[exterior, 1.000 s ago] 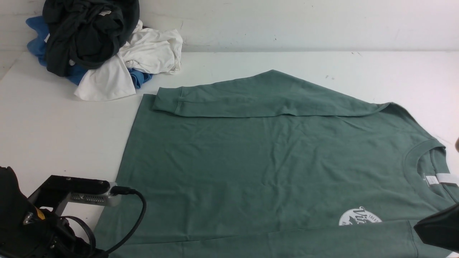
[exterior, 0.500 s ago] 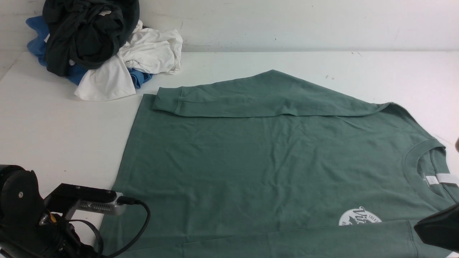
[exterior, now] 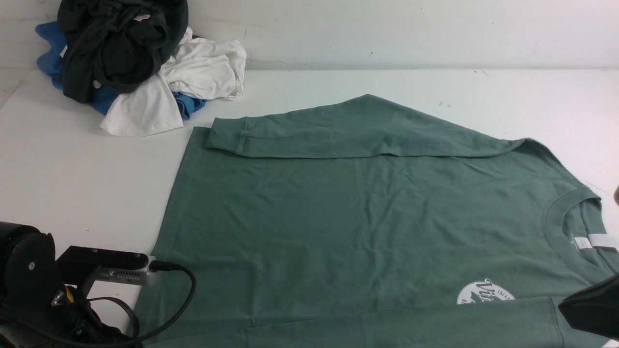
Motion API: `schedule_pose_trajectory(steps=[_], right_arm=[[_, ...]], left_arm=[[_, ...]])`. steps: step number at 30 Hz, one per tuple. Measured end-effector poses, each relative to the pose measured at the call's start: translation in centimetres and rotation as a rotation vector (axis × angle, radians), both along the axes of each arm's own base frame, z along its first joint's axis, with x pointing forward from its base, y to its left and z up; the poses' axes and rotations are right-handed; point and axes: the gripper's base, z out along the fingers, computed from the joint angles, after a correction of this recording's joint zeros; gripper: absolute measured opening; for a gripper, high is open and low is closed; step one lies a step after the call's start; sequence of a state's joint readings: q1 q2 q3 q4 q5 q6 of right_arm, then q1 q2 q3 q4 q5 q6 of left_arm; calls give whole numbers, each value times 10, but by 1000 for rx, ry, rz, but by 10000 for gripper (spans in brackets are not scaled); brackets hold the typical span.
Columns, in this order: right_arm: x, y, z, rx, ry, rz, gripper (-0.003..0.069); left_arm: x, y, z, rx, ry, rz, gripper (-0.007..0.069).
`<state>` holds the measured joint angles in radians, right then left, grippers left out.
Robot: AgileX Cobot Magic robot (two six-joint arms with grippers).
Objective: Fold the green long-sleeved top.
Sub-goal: Use the left arm to clamp the cuff closest to it
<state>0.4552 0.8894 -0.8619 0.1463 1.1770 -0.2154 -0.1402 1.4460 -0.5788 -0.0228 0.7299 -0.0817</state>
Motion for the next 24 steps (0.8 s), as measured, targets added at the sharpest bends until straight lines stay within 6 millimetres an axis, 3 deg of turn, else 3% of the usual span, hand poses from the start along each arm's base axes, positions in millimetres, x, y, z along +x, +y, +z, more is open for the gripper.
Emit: schedule_pose_trajectory(steps=[5, 11, 13, 24], right_arm=[[0, 0, 0, 0, 0, 0, -15], [0, 0, 0, 0, 0, 0, -15], [0, 0, 0, 0, 0, 0, -15], [1, -1, 0, -7, -7, -1, -15]], left_arm=[[3, 0, -6, 4, 25, 0, 278], [5, -2, -6, -10, 30, 14, 56], [5, -2, -5, -9, 19, 12, 21], [-5, 0, 31, -24, -133, 3, -4]])
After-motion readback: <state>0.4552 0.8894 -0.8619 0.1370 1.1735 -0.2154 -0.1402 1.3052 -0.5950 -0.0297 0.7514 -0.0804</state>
